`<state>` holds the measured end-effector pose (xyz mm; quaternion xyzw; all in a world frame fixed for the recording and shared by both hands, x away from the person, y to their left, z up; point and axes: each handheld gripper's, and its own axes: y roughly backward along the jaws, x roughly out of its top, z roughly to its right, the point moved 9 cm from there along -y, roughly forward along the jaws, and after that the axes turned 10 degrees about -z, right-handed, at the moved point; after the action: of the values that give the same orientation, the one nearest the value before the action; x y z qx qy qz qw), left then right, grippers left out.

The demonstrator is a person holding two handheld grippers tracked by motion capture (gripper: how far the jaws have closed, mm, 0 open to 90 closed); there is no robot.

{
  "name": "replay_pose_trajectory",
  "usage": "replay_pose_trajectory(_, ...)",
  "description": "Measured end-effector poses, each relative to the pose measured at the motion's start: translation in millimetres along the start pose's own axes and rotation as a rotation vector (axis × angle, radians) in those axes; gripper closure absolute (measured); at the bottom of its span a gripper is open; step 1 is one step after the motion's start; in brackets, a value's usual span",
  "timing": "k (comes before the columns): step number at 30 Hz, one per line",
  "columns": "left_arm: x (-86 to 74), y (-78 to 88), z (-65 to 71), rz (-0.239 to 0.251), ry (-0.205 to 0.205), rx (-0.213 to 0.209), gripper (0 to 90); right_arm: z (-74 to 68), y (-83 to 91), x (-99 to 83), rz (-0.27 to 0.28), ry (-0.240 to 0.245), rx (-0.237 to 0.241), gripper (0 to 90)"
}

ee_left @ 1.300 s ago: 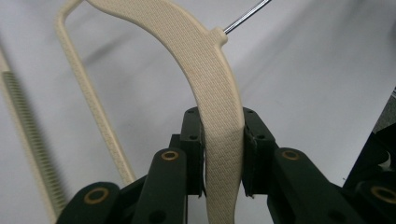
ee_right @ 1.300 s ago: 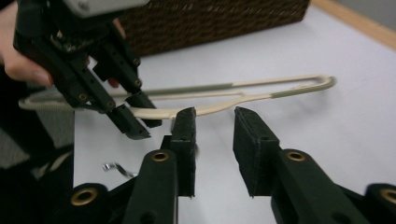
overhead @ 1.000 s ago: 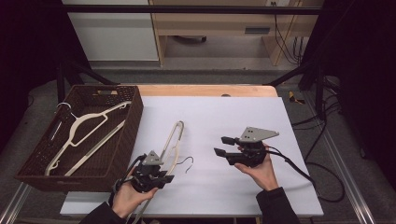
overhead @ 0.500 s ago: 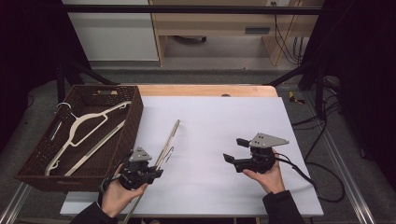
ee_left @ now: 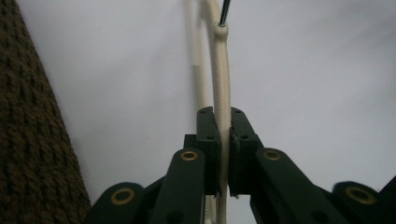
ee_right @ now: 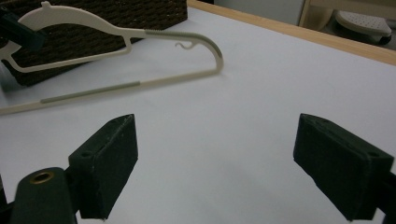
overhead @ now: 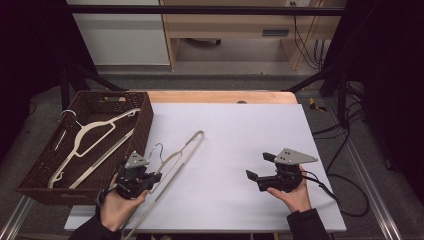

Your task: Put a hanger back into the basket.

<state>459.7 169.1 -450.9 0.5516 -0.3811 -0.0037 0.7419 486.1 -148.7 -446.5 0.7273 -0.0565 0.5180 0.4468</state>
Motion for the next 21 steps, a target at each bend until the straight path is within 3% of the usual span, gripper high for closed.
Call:
replay_pose_trajectory(1,0.1,0.6,0.7,0.000,0.002,-0.022,85.9,0.4,0.1,-0.5,0.000,-0.002,-0.004,13.4)
replay_pose_trajectory(5,2.1,3.4,2.3,0.018,-0.013,-0.021,86.0,0.4,1.6,-2.3,-0.003,0.001,-0.002,12.7)
replay_pose_trajectory(10,7.9,17.0,9.8,0.051,-0.059,-0.062,86.1,0.1,4.4,-4.1,0.000,-0.002,-0.011,8.7)
replay_pose_trajectory(21,28.4,60.1,19.6,0.127,-0.169,-0.119,86.1,5.6,16.4,-4.8,0.030,-0.023,-0.030,6.6)
